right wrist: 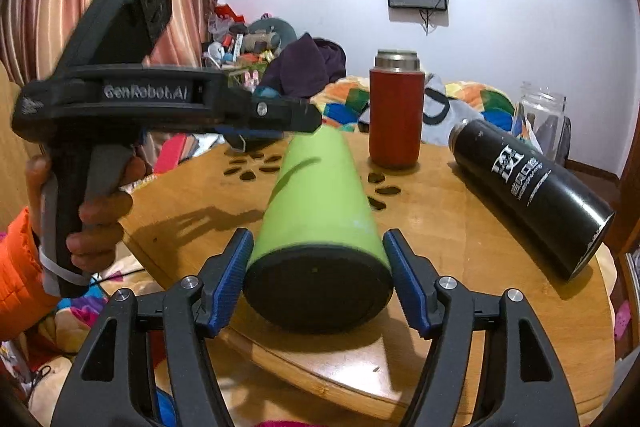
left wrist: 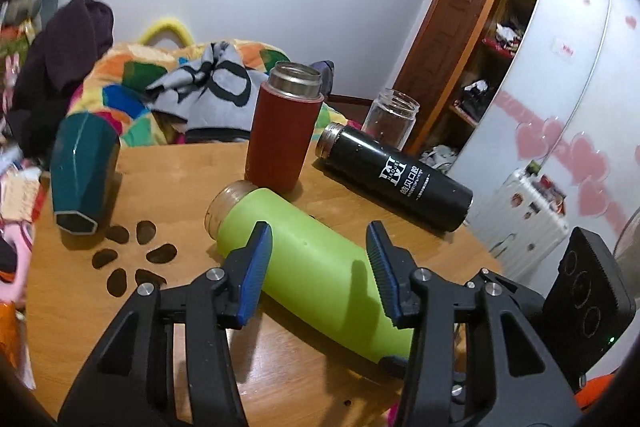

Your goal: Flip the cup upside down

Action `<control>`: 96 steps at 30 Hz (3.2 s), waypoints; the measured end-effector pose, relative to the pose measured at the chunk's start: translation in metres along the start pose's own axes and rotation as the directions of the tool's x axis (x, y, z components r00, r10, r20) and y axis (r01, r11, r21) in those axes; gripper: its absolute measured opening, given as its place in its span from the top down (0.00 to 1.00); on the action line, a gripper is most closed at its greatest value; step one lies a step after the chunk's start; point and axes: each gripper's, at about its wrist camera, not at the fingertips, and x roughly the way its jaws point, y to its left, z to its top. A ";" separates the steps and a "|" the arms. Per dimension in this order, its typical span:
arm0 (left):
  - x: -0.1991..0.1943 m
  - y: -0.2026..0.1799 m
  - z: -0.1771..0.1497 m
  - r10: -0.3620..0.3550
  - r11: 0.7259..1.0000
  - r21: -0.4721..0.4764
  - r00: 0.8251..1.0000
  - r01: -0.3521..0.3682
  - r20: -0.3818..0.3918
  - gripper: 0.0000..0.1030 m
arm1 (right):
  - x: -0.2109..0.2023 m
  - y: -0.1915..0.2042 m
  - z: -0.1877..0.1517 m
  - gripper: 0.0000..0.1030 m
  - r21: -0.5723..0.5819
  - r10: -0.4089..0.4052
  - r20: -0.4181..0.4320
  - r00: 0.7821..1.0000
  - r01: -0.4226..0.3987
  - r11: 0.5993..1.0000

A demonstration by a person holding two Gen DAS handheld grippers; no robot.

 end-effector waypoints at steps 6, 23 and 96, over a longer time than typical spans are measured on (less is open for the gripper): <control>0.007 -0.018 -0.005 0.052 0.995 0.090 0.999 -0.052 0.005 0.53 | 0.007 -0.004 -0.006 0.37 0.020 -0.007 -0.048 0.999 0.008 1.000; -0.023 -0.036 -0.008 0.097 0.976 0.184 0.990 -0.114 0.099 0.54 | -0.043 0.011 0.009 0.39 -0.025 -0.051 0.106 0.993 0.054 0.998; -0.119 -0.056 -0.022 0.306 0.924 0.090 0.859 -0.372 0.410 0.00 | -0.100 -0.015 0.093 0.00 0.104 -0.215 0.224 0.951 0.196 0.975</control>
